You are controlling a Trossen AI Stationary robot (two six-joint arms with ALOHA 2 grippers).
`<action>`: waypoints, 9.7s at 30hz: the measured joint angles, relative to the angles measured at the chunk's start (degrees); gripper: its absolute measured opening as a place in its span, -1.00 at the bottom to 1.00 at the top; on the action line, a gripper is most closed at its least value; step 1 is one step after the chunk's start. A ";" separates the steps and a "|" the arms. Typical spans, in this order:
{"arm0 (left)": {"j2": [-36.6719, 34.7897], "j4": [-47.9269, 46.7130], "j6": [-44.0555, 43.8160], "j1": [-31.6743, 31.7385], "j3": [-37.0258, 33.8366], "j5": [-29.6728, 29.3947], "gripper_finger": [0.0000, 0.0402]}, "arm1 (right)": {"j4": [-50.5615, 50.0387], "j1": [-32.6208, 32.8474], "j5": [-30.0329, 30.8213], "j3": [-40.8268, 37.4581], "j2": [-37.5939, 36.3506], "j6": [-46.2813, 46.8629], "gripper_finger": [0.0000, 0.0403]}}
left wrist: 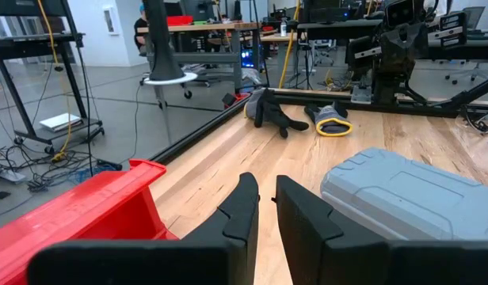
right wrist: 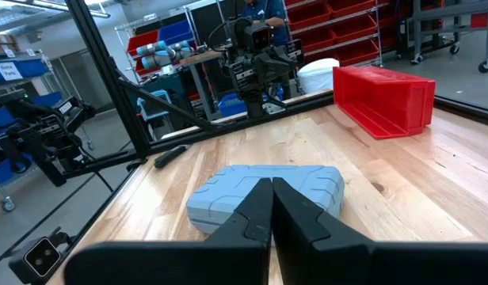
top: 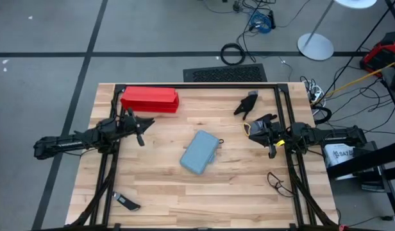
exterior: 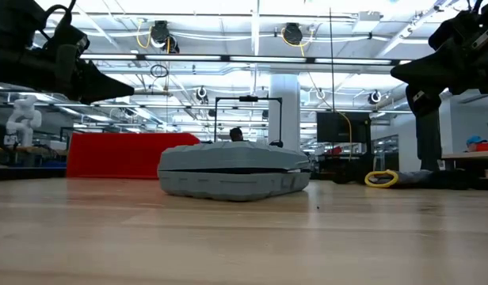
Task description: Prefit tool cases
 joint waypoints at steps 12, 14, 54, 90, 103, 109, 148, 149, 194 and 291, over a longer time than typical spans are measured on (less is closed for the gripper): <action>0.01 0.00 0.00 0.00 0.00 0.00 -0.74 | 0.00 0.02 0.00 -0.02 0.02 0.00 -1.00; 0.01 0.01 0.00 0.00 0.01 0.00 -0.74 | 0.00 0.01 0.02 -0.02 0.02 0.00 -1.00; 0.01 0.01 -1.49 0.00 0.01 0.00 -0.74 | 0.00 0.02 0.02 0.01 0.02 0.00 -1.00; 0.58 10.08 -23.96 0.00 0.01 2.61 -0.74 | 8.69 0.14 -0.40 0.00 -0.01 -0.75 -1.00; 0.65 17.05 -22.55 -0.02 0.01 5.46 -0.74 | 9.94 0.13 -1.51 0.01 -0.01 -1.01 -1.00; 0.65 16.97 -22.54 -0.02 -0.01 5.58 -0.74 | 10.42 0.09 0.60 0.01 -0.01 -3.64 -1.00; 71.27 0.66 5.30 -12.86 47.64 -4.85 -0.74 | 8.04 4.77 -1.35 22.01 41.85 -16.82 -0.64; 71.95 -2.75 4.73 -12.88 48.28 -5.27 -0.74 | 5.46 5.58 -1.00 23.69 44.92 -16.72 -0.64; 69.98 -41.68 -9.03 -22.62 49.48 -18.05 -0.74 | 8.36 19.66 30.35 40.88 96.87 -46.80 -0.64; 51.57 -12.06 -4.40 -37.42 60.82 -32.24 -0.74 | -34.29 -8.72 -4.24 81.73 99.01 -26.23 -0.99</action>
